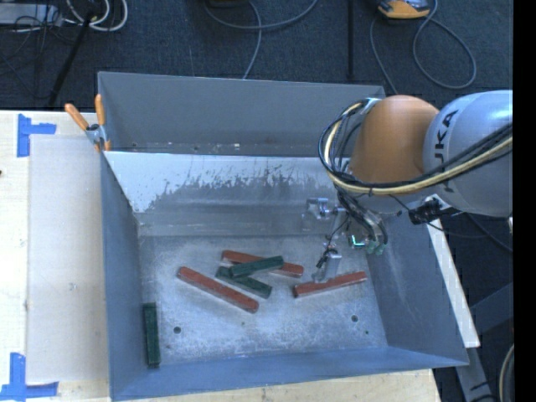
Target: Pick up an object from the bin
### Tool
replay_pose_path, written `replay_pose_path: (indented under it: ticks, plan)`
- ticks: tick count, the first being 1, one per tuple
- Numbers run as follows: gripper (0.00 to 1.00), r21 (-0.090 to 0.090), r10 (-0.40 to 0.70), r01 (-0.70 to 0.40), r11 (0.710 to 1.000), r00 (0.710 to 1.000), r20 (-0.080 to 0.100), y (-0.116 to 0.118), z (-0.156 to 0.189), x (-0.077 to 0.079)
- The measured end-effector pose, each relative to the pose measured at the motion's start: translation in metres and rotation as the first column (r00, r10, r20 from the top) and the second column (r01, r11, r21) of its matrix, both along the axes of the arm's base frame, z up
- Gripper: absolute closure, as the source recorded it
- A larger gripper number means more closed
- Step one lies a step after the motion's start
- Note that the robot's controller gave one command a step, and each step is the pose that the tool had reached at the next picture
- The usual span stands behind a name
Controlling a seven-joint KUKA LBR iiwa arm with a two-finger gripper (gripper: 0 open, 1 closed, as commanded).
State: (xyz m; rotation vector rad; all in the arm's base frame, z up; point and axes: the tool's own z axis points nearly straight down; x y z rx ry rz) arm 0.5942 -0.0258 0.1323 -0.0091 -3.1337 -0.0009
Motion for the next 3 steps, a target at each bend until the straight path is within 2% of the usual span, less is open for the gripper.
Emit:
replay_pose_path:
  ticks: [1, 2, 3]
  plan:
    - [0.0, 0.004, 0.068, -0.068, 0.998, 0.998, 0.0, 0.085, -0.066, -0.034]
    - [1.0, 0.0, 0.062, -0.062, 0.998, 0.998, 0.009, 0.081, -0.063, -0.03]
    - [1.0, 0.001, 0.035, -0.035, 0.999, 0.999, 0.017, 0.098, 0.073, -0.011]
